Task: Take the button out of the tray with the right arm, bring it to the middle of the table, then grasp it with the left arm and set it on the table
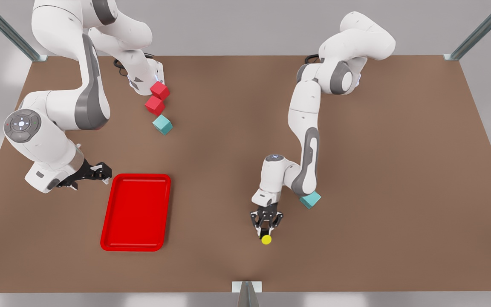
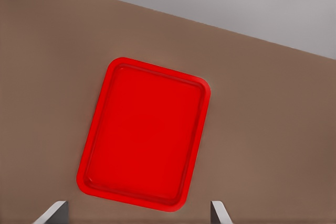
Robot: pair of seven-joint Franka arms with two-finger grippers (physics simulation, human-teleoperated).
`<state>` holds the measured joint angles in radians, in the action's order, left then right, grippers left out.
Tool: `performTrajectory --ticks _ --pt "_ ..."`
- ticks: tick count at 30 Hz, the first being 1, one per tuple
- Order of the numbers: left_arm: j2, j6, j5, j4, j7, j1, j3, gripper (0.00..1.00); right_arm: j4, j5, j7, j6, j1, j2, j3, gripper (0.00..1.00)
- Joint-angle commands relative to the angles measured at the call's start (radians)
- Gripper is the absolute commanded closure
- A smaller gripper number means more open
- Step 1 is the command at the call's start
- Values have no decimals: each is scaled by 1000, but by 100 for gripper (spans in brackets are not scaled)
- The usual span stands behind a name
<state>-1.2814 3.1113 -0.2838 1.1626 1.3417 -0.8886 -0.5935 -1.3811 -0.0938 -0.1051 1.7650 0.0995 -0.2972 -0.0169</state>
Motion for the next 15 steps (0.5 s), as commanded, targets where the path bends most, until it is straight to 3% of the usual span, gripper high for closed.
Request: performTrajectory --ticks 1,15 --pt "-7 36 44 0 137 -6 -8 54 1 0 -2 -1 0 1 0 0" --pt "-21 79 80 17 137 -36 -42 53 -1 2 -2 -1 0 0 0 0"
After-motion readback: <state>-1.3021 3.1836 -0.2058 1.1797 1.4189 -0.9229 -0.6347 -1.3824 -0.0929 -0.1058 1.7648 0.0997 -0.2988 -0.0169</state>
